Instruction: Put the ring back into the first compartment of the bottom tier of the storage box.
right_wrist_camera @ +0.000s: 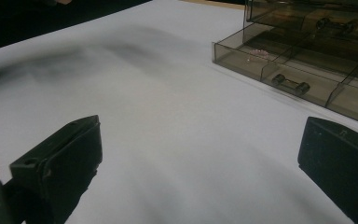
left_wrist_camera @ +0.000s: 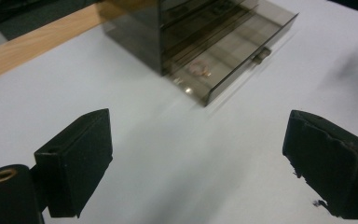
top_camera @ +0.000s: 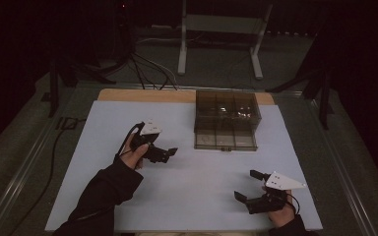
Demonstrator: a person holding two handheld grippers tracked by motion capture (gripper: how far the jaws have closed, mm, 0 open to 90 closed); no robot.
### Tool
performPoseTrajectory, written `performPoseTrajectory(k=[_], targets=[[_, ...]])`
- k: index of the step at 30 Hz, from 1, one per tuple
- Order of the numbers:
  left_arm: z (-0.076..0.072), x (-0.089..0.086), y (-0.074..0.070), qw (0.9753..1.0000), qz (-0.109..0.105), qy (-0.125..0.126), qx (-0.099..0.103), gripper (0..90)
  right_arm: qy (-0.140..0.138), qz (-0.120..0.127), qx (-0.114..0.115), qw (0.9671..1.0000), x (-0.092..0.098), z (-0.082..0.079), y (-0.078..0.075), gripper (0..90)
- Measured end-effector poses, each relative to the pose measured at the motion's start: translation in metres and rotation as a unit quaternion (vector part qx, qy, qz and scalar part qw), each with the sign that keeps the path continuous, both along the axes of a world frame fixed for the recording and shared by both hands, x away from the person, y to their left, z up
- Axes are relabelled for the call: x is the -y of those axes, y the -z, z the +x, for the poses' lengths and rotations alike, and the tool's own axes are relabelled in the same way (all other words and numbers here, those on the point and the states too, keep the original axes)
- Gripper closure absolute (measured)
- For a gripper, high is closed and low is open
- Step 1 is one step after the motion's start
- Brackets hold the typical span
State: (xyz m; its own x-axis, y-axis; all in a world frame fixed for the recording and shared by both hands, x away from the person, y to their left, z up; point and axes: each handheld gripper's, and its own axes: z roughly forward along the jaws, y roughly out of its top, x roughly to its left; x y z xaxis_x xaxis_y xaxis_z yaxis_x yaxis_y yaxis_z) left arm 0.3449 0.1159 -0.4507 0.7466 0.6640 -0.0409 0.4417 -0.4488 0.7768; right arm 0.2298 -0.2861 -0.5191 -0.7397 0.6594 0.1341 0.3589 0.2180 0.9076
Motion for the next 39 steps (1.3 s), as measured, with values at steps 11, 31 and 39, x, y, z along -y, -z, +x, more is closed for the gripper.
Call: performPoseTrajectory(k=[11,31,39], targets=[[-0.018,-0.027,0.02,0.9994,-0.01,-0.034,-0.003,9.6,0.0,-0.001,0.0,1.0,0.0,0.0,0.0,0.0],[-0.066,-0.067,0.041,0.998,-0.01,-0.056,0.026,9.6,0.0,0.003,0.001,1.0,0.001,-0.001,0.0,0.0],[-0.085,-0.083,0.048,0.9946,-0.011,-0.094,0.042,9.6,-0.001,0.001,0.001,1.0,0.001,-0.001,0.0,0.0]])
